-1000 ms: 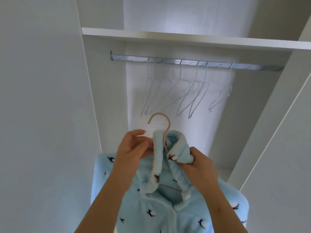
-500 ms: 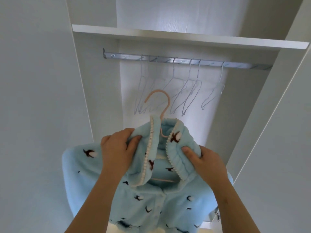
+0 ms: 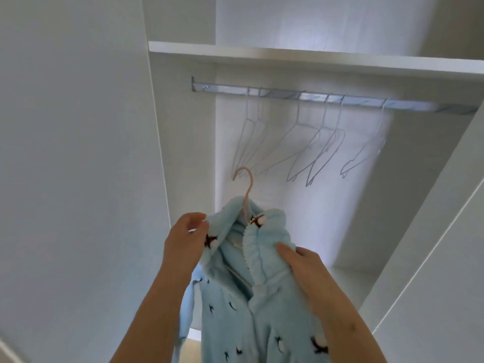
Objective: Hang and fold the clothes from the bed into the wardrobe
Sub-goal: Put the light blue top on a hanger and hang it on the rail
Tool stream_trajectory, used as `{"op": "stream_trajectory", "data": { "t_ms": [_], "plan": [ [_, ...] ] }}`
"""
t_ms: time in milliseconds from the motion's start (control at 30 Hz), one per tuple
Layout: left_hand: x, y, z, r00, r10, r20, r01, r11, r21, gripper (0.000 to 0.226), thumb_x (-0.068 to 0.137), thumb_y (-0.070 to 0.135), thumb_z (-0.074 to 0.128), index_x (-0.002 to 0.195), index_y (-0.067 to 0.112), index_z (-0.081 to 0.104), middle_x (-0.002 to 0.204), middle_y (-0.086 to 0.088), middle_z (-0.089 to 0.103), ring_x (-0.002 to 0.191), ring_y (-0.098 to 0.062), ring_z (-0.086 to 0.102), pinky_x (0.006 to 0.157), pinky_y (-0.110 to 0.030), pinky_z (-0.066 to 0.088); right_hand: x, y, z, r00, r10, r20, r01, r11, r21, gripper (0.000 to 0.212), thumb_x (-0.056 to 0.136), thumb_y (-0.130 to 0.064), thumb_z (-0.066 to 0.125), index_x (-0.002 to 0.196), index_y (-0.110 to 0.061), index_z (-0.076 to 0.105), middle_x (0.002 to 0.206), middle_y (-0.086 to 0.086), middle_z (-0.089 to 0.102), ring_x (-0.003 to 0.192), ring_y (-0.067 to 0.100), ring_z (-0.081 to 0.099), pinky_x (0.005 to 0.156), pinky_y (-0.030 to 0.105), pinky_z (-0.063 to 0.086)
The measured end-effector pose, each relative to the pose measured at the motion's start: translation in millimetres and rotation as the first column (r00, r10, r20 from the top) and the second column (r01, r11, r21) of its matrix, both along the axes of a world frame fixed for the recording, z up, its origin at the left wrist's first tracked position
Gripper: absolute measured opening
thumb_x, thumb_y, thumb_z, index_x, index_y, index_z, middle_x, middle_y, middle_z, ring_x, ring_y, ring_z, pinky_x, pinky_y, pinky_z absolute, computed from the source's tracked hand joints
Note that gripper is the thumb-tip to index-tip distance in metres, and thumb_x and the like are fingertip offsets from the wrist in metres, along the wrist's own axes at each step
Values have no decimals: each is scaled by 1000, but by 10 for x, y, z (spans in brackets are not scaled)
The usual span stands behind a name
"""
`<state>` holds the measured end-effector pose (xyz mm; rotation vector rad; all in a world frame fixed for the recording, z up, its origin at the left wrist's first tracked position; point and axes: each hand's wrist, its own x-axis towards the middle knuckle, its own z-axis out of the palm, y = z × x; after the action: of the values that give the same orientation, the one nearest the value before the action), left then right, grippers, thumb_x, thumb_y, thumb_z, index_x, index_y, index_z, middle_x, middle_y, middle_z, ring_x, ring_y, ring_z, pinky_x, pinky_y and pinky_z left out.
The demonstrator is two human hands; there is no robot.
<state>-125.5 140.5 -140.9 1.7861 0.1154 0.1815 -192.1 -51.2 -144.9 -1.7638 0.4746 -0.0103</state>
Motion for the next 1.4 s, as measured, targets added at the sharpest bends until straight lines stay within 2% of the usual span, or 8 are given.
{"op": "stream_trajectory", "data": {
  "t_ms": [133,267,400,533,633,933,1300,1400],
  "plan": [
    [27,61,-3,999,50,-16,-50,999,-21,17,91,17,51,105,24,59,101,8,59,97,-15,54,88,-31,43,117,240,58,998,64,-25,-59,987,152,25,88,-34,58,91,-11,68,94,11,71,93,30,65,89,43,52],
    [76,111,27,996,86,-6,-87,995,-57,16,91,18,52,103,26,58,96,11,58,90,-11,53,81,-28,39,336,429,178,999,36,-27,-26,953,301,18,89,-16,54,79,-4,64,81,15,64,79,28,59,75,33,48],
    [233,187,140,995,93,27,-90,992,-87,14,91,17,53,100,27,58,93,10,58,83,-7,53,77,-28,40,676,648,322,999,40,-22,-28,921,387,29,87,-9,46,103,9,63,105,29,63,90,34,59,90,46,47],
    [551,302,267,991,121,60,-114,987,-115,14,91,15,52,100,23,59,90,8,59,84,-10,55,77,-28,40,1126,808,404,995,45,84,-78,889,451,19,86,-5,44,77,-4,61,80,17,62,73,28,57,80,40,48],
    [893,384,353,989,118,85,-106,985,-137,14,92,14,51,99,22,59,91,6,59,86,-13,56,77,-27,41,1496,913,464,993,25,116,-84,840,536,23,80,-6,44,83,-3,66,79,16,68,73,28,63,74,36,53],
    [2108,501,680,990,84,117,-60,979,-195,12,91,16,54,88,27,57,87,9,59,77,-6,54,67,-23,43,2774,1182,850,972,-84,219,-29,883,469,22,81,-5,44,86,-1,64,80,13,62,72,24,57,64,30,46],
    [2978,432,803,991,13,135,29,954,-299,17,97,27,46,85,35,54,90,12,58,86,-5,53,77,-23,46,4098,1349,1299,941,-72,329,-73,910,408,20,89,-5,41,92,-11,60,102,14,63,96,31,59,92,41,49],
    [3090,420,766,997,-10,78,34,950,-311,19,98,25,43,87,37,52,94,16,55,87,-3,52,73,-20,43,4310,1382,1206,950,18,313,-121,942,314,24,93,-3,41,109,-6,59,114,18,62,105,34,59,90,42,51]
  ]
}}
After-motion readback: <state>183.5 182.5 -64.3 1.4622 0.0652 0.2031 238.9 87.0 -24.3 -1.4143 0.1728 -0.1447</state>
